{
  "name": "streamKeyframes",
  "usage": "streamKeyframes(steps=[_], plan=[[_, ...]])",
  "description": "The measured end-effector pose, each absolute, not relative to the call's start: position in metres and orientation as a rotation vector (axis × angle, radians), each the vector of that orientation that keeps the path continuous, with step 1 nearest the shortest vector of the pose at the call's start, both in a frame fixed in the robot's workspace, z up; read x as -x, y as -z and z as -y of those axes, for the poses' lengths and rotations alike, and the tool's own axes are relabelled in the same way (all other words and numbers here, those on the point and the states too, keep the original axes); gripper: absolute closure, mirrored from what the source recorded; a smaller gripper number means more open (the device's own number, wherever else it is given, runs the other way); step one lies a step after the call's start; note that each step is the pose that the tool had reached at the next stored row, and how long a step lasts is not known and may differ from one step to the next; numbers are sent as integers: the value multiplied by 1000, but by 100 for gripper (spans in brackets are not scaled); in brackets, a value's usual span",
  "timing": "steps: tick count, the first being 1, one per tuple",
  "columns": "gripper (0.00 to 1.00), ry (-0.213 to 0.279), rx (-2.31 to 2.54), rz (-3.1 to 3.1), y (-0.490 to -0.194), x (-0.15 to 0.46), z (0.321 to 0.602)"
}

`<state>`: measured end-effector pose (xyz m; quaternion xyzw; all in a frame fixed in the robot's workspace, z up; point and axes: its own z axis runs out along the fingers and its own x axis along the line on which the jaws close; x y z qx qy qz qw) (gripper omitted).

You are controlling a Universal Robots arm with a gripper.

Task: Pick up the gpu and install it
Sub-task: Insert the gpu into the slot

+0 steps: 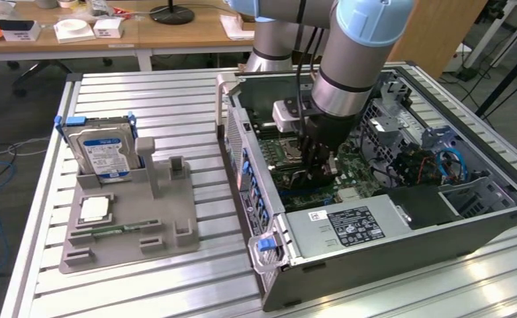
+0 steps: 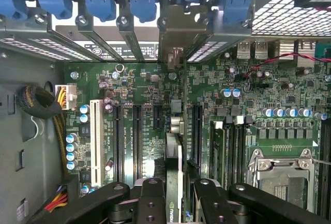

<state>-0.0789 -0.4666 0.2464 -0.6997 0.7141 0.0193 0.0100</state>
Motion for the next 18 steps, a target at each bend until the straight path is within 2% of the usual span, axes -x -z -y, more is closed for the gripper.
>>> streamKeyframes(steps=[18], plan=[[74,-60,2184,-2229,-240,79,467]])
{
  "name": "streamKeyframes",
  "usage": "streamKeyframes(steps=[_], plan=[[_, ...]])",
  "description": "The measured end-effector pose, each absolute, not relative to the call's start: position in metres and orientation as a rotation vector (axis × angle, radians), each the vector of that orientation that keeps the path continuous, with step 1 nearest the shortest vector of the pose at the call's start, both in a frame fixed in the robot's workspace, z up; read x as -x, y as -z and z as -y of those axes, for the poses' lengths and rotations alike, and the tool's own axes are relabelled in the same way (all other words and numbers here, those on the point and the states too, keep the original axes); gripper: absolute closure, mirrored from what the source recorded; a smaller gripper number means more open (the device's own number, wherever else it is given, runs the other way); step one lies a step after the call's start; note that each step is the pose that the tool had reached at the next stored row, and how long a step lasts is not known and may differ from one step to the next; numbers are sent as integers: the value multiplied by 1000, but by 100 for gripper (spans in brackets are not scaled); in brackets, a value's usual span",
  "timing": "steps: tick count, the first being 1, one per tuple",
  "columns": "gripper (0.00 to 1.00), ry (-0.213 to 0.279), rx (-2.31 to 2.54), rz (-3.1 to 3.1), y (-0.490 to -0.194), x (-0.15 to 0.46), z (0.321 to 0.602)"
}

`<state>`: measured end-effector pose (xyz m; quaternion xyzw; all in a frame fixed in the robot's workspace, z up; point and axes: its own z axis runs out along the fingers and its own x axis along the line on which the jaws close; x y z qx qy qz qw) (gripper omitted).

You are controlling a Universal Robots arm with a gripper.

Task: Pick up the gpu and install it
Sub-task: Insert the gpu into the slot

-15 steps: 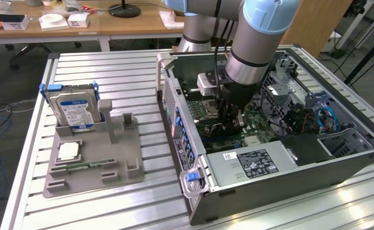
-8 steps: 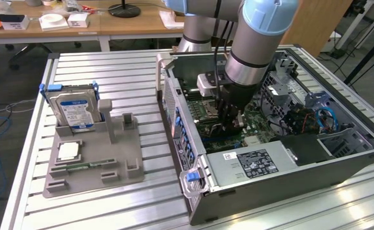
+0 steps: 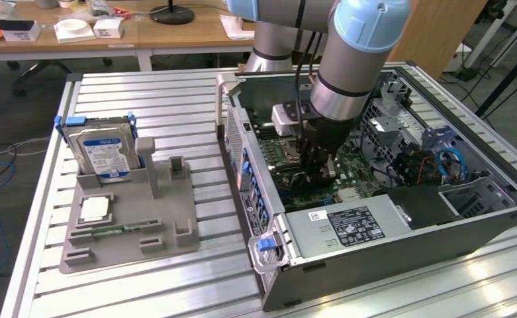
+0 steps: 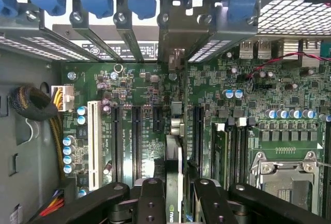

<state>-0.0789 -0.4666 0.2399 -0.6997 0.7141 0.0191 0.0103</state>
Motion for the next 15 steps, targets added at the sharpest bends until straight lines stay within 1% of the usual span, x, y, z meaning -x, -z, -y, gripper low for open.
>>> streamKeyframes(steps=[15], plan=[[74,-60,2184,-2229,-235,79,467]])
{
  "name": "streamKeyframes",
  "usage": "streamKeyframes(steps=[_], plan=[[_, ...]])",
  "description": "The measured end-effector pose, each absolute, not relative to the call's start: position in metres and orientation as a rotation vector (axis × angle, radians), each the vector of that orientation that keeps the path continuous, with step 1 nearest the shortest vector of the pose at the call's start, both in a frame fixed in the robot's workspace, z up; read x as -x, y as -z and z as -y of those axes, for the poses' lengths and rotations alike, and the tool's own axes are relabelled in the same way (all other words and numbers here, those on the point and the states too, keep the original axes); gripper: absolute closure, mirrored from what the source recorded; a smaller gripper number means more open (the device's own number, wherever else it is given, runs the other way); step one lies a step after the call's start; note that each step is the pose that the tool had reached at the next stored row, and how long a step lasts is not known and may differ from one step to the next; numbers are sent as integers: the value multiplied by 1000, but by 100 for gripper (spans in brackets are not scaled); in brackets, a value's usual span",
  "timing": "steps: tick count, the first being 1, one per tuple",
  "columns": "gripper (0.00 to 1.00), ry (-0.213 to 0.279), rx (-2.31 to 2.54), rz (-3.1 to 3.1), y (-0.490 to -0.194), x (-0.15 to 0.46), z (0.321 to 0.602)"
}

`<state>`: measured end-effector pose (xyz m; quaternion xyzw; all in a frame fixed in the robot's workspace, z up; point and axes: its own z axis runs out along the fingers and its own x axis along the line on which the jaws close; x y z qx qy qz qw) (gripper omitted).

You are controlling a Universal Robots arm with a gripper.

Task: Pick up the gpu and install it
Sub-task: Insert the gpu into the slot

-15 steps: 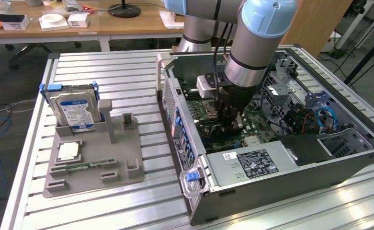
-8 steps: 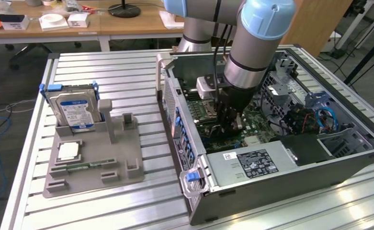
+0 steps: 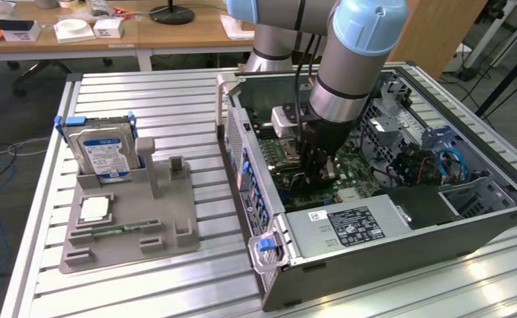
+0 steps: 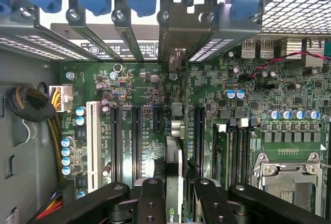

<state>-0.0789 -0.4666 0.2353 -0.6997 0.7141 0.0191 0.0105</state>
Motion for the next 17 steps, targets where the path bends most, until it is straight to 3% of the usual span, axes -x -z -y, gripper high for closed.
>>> streamKeyframes(steps=[3,5,6,10,17], plan=[[73,-61,2182,-2227,-234,79,466],[61,-60,2183,-2229,-235,79,467],[61,-60,2183,-2229,-235,79,467],[43,-60,2183,-2229,-235,79,467],[43,-60,2184,-2229,-254,79,467]])
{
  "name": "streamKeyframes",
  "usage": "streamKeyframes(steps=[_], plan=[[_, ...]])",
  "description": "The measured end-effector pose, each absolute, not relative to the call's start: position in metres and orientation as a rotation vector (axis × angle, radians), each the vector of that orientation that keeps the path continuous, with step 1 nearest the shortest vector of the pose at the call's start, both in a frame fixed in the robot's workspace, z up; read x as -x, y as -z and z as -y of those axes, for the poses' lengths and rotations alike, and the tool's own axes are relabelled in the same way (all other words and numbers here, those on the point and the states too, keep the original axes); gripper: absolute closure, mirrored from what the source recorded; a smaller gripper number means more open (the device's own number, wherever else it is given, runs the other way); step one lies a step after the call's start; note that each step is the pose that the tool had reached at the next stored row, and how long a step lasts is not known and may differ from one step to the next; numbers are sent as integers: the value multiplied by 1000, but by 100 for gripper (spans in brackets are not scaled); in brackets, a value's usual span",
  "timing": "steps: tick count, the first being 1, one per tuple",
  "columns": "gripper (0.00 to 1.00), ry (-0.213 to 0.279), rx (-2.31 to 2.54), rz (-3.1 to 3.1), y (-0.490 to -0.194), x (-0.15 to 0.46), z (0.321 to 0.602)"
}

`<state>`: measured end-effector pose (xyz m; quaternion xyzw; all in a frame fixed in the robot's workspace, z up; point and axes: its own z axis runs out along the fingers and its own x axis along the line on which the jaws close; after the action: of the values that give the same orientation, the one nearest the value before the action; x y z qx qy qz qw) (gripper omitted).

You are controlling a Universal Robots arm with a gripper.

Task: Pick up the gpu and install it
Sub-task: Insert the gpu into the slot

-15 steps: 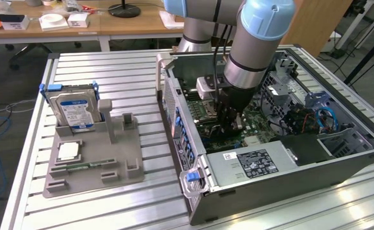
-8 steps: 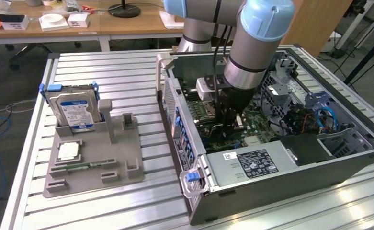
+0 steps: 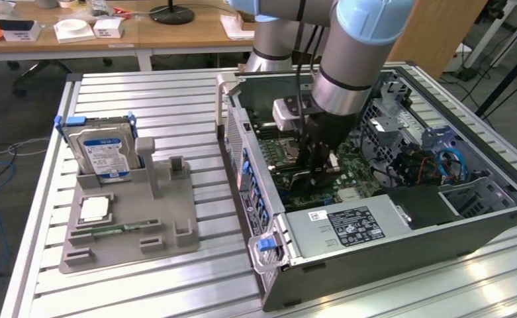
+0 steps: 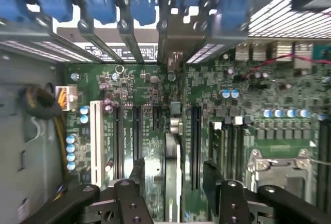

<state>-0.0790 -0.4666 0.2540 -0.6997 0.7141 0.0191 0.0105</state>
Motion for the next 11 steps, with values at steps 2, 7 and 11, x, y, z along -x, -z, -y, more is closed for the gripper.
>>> streamKeyframes(steps=[2,7,11], plan=[[43,-60,2184,-2229,-262,79,467],[43,-48,2188,-2234,-274,79,463],[57,-47,2189,-2234,-274,79,463]])
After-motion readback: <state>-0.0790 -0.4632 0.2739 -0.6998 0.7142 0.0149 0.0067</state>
